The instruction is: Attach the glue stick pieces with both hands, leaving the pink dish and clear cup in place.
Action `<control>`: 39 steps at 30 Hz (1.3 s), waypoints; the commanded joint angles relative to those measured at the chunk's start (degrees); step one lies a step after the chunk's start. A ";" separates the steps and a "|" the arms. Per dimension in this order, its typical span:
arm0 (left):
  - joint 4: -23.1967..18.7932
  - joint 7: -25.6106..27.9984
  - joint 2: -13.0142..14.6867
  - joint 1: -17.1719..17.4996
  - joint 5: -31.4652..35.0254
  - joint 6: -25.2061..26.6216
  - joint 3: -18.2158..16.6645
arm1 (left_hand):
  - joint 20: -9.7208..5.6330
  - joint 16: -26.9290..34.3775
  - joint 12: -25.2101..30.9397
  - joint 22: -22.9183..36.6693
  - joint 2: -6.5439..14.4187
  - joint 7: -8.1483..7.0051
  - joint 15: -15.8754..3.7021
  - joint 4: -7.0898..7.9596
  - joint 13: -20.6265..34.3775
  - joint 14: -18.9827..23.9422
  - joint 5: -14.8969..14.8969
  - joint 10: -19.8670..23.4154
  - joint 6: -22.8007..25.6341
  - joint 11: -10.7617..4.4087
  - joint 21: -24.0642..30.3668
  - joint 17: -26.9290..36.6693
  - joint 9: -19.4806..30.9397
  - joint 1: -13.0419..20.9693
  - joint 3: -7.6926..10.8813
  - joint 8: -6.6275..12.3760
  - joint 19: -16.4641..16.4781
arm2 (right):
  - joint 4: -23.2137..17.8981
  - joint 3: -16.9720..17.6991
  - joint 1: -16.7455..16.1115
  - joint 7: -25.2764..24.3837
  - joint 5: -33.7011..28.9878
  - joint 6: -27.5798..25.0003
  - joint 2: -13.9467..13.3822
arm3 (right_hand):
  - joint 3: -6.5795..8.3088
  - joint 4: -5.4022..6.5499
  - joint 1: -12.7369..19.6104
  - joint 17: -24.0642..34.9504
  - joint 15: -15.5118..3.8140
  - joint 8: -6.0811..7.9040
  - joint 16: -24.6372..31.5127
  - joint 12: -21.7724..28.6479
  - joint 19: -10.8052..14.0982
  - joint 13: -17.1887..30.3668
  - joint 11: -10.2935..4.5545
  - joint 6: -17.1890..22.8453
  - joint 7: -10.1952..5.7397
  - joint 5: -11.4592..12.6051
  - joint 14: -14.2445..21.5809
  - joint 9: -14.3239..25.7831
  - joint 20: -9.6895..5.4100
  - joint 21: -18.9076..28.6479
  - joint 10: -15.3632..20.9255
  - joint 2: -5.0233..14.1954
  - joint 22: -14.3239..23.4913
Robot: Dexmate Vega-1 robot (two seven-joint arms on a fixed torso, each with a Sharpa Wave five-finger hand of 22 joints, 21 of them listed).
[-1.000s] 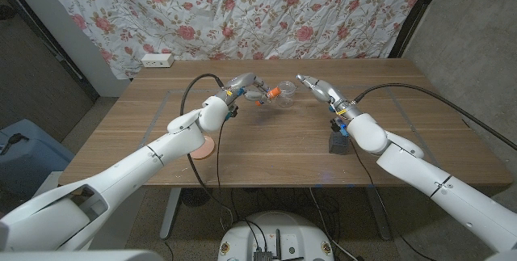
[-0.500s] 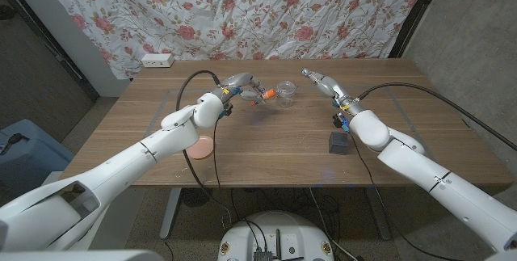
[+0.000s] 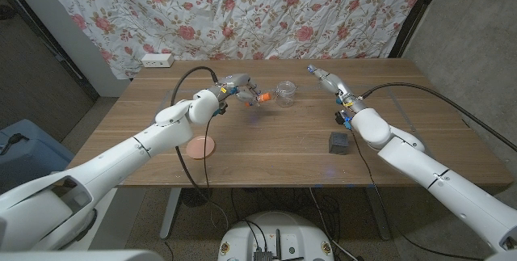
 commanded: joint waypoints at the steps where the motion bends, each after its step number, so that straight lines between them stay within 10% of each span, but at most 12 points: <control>1: 1.90 -3.66 1.11 -2.19 4.14 -0.92 1.95 | -1.05 0.05 0.29 0.09 3.88 -0.08 -8.98 1.57 0.20 -0.20 0.39 -0.38 0.00 0.01 -0.04 0.04 1.04 -3.44 1.34 0.31 -0.31 | 4.64 0.70 1.01 0.13 4.69 4.58 1.80 | 0.57 0.02 0.07 0.10 -1.63 -0.07 0.00 0.05 0.44 -0.01 0.19 -0.11 0.09 0.32 0.53 0.00 -0.26 0.15 0.00 0.11 0.21; 39: 4.03 -9.58 0.58 -3.55 13.19 2.08 5.54 | -0.51 -0.02 0.39 0.00 3.46 -0.66 -8.64 1.76 0.25 -1.00 0.47 -2.21 -1.63 0.03 -0.07 -0.14 0.91 -5.32 1.25 0.15 -1.70 | 12.03 2.37 2.67 6.49 19.29 9.85 4.72 | 1.18 0.18 -0.73 0.15 -0.25 -0.22 -0.76 0.10 -1.51 -0.04 1.16 -1.62 1.05 0.17 -0.35 -0.02 -1.40 -1.18 -0.99 0.07 0.18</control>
